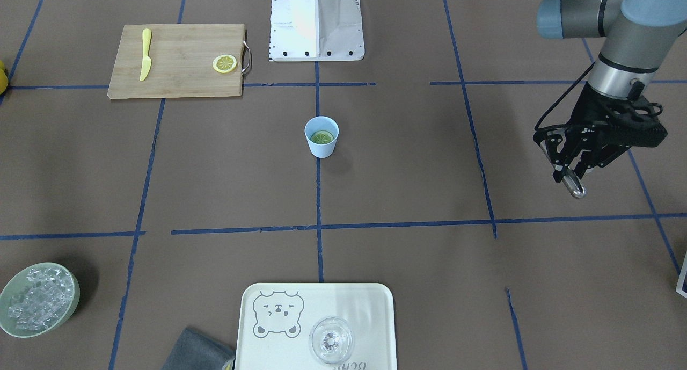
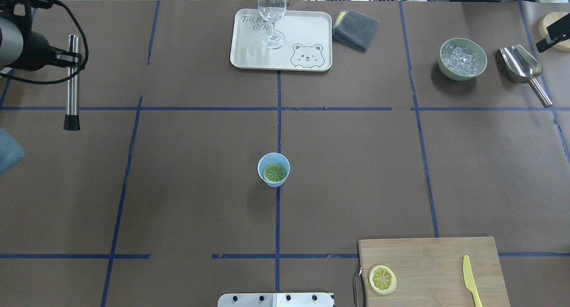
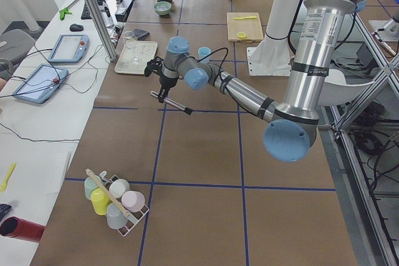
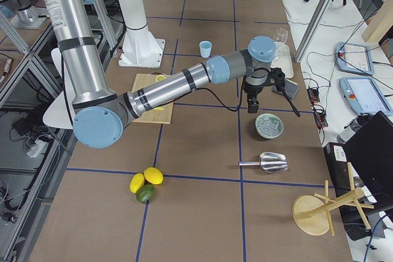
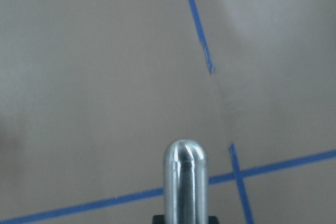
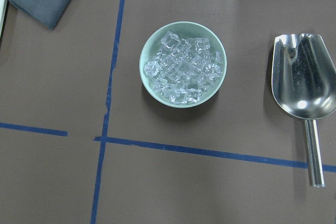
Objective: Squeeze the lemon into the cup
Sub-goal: 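Carry the steel rod with the left gripper over the blue cup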
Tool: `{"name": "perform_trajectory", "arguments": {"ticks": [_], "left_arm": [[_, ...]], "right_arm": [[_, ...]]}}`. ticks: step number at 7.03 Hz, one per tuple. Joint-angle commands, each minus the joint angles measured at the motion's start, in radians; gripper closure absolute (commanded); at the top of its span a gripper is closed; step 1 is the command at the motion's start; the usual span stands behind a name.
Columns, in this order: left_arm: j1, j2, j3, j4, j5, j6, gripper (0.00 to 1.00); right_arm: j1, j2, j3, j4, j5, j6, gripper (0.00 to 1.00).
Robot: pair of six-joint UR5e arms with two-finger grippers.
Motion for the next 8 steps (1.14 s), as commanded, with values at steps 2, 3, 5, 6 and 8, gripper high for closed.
{"name": "perform_trajectory", "arguments": {"ticks": [2, 3, 5, 6, 8], "left_arm": [[0.124, -0.164, -0.093, 0.007, 0.219, -0.073, 1.0], [0.17, -0.18, -0.1, -0.007, 0.25, -0.074, 1.0], [0.376, -0.194, -0.134, -0.158, 0.511, -0.369, 1.0], [0.485, -0.191, -0.136, -0.263, 0.706, -0.457, 1.0], [0.657, -0.191, -0.119, -0.295, 1.008, -0.458, 1.0]], "right_arm": [[0.0, -0.015, 0.028, -0.002, 0.011, 0.008, 0.0], [0.0, -0.015, 0.028, -0.002, 0.015, 0.008, 0.0], [0.0, -0.023, 0.039, -0.003, 0.015, 0.008, 0.0], [0.0, -0.038, 0.05, -0.003, 0.013, 0.01, 0.0], [0.0, -0.046, 0.051, -0.005, 0.013, 0.008, 0.0]]}}
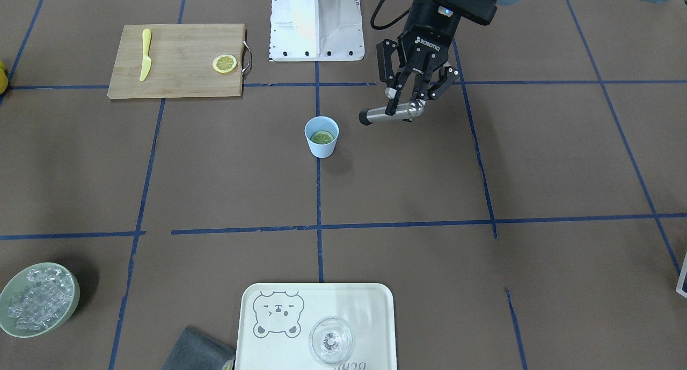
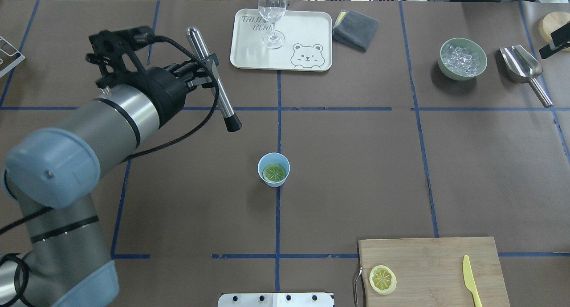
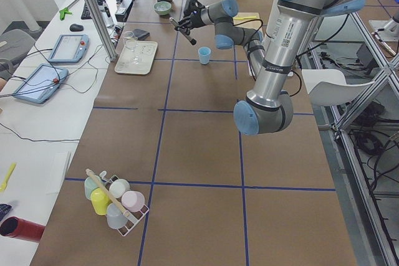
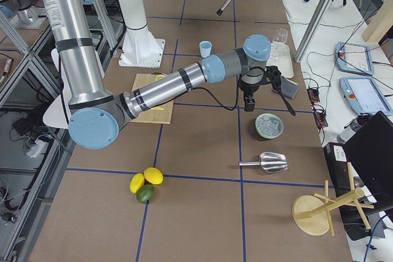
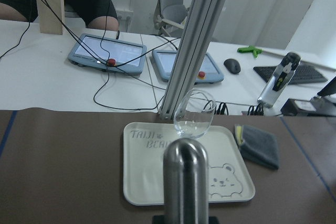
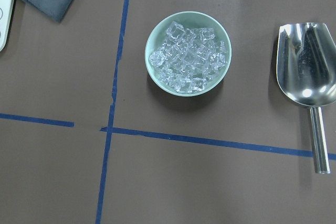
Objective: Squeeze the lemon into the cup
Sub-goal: 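Carry the steel rod with the left gripper over the blue cup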
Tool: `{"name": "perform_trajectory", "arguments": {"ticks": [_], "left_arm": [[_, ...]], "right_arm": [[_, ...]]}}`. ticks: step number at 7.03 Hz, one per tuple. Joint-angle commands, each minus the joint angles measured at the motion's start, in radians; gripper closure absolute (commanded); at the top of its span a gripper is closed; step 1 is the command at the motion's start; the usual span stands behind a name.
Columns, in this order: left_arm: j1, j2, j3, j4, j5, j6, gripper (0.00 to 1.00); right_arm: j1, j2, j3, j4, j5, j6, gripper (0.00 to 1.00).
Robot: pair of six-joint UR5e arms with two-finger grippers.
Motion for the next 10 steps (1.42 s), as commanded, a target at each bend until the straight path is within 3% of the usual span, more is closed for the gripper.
{"name": "perform_trajectory", "arguments": {"ticks": [1, 4, 5, 6, 7, 9, 10], "left_arm": [[0.17, -0.001, 0.011, -0.029, 0.333, -0.018, 1.0], [0.264, -0.027, 0.095, -0.03, 0.66, 0.014, 1.0], [0.278, -0.039, 0.106, -0.032, 0.708, 0.037, 1.0], [0.284, -0.051, 0.102, -0.048, 0.734, 0.142, 1.0], [0.31, -0.065, 0.126, -0.172, 0.728, 0.27, 1.0], [0.336, -0.084, 0.25, -0.376, 0.722, 0.466, 1.0], [0.344, -0.085, 0.282, -0.41, 0.714, 0.5, 1.0]], "right_arm": [[0.0, -0.013, 0.003, -0.003, -0.002, -0.001, 0.0], [0.002, -0.031, 0.017, -0.003, -0.014, 0.007, 0.0], [0.002, -0.033, 0.02, -0.001, -0.017, 0.007, 0.0], [0.002, -0.033, 0.018, -0.001, -0.041, 0.005, 0.0], [0.002, -0.033, 0.02, -0.003, -0.043, 0.005, 0.0], [0.002, -0.034, 0.023, -0.003, -0.045, 0.005, 0.0], [0.002, -0.039, 0.021, -0.003, -0.046, 0.005, 0.0]]}}
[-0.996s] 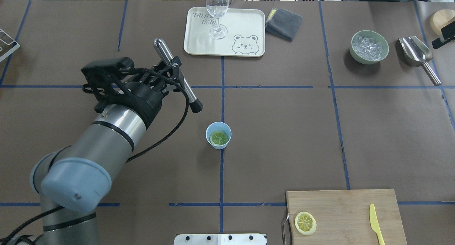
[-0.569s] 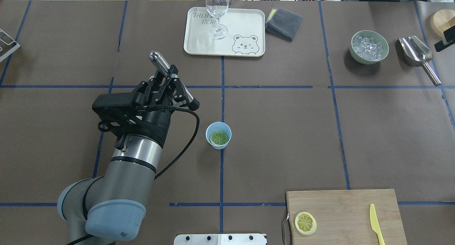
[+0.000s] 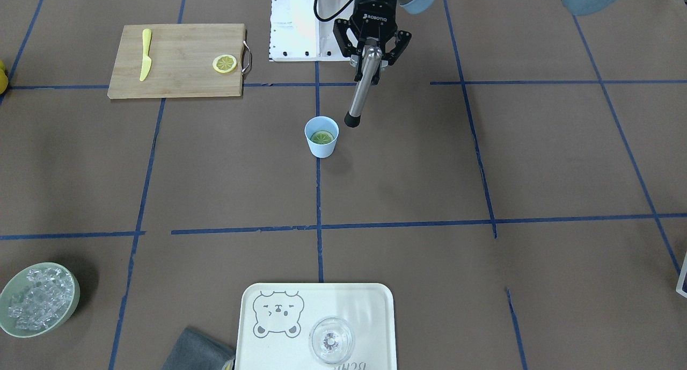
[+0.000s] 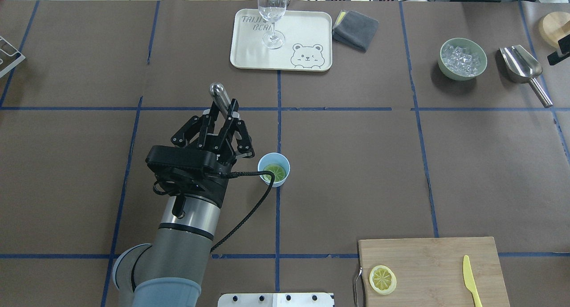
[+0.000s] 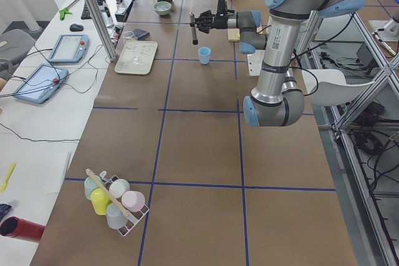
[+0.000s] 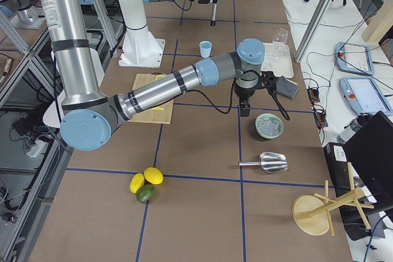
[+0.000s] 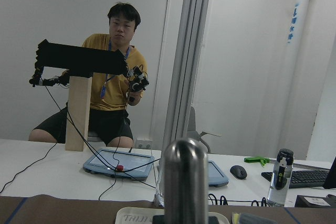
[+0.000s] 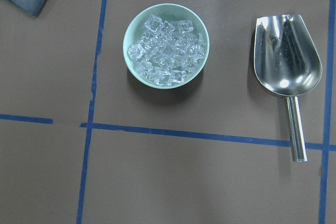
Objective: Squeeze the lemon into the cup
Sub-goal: 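Carry the steel rod with the left gripper over the blue cup, then press the steel rod down into the cup onto the lemon slice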
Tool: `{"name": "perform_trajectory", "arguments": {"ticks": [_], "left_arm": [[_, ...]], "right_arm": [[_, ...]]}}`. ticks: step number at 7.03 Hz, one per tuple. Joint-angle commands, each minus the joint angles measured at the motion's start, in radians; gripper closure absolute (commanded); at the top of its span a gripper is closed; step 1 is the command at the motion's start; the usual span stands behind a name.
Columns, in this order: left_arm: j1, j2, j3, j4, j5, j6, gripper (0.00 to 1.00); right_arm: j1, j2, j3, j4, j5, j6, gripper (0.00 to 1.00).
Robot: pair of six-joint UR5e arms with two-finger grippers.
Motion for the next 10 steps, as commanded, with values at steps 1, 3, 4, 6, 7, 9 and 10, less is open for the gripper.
{"name": "perform_trajectory", "arguments": {"ticks": [1, 3, 4, 6, 7, 9, 10], "left_arm": [[0.016, -0.002, 0.042, -0.073, -0.077, 0.064, 1.0], [0.021, -0.013, 0.085, -0.132, -0.096, 0.052, 1.0], [0.024, -0.039, 0.115, -0.133, -0.095, 0.049, 1.0], [0.026, -0.052, 0.136, -0.132, -0.096, 0.049, 1.0], [0.027, -0.078, 0.171, -0.133, -0.098, 0.049, 1.0], [0.039, -0.097, 0.203, -0.133, -0.096, 0.049, 1.0], [0.039, -0.097, 0.211, -0.133, -0.098, 0.049, 1.0]], "right_arm": [[0.003, -0.005, 0.0, 0.001, -0.002, 0.0, 0.0], [0.009, -0.008, 0.0, 0.003, -0.002, 0.0, 0.0], [0.009, -0.01, -0.002, 0.003, -0.003, 0.0, 0.0], [0.009, -0.011, -0.006, 0.003, -0.023, -0.002, 0.0], [0.009, -0.011, -0.008, 0.005, -0.025, -0.002, 0.0], [0.009, -0.011, -0.009, 0.005, -0.025, -0.002, 0.0], [0.009, -0.011, -0.011, 0.005, -0.036, -0.002, 0.0]]}}
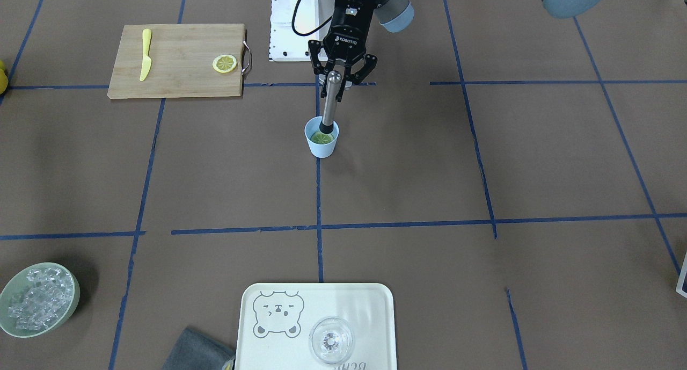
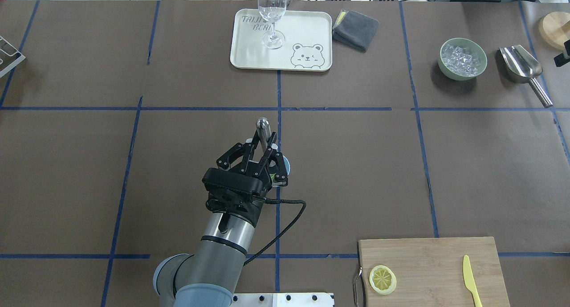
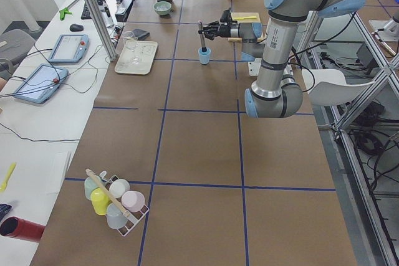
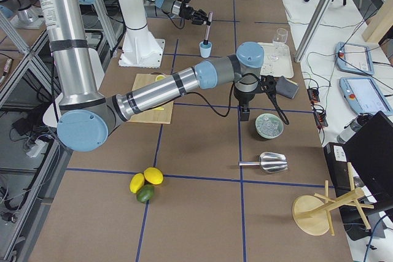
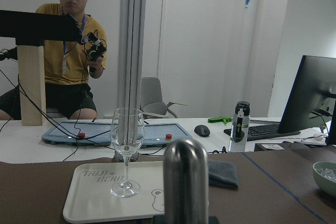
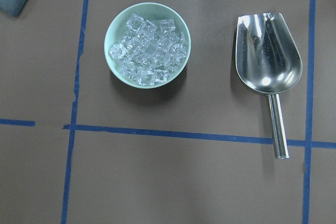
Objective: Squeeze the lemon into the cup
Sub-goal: 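Press the steel rod down into the cup onto the lemon slice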
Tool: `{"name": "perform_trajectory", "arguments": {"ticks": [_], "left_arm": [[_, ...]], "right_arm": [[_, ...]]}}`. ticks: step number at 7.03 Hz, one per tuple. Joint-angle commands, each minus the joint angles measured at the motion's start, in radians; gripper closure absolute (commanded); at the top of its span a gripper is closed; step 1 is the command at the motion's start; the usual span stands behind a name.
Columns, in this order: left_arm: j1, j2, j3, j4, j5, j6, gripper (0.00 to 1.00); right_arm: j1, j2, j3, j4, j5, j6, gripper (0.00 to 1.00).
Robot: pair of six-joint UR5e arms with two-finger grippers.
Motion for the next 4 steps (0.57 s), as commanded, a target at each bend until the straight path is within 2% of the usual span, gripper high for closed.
{"name": "perform_trajectory", "arguments": {"ticks": [1, 4], "left_arm": [[0.004, -0.006, 0.03, 0.0, -0.001, -0.002, 1.0], [0.004, -0.02, 0.072, 0.0, -0.007, -0.008, 1.0]], "right_arm": [[0.0, 0.0, -0.002, 0.0, -0.011, 0.0, 0.0], [0.0, 0.0, -0.002, 0.0, -0.011, 0.0, 0.0]]}}
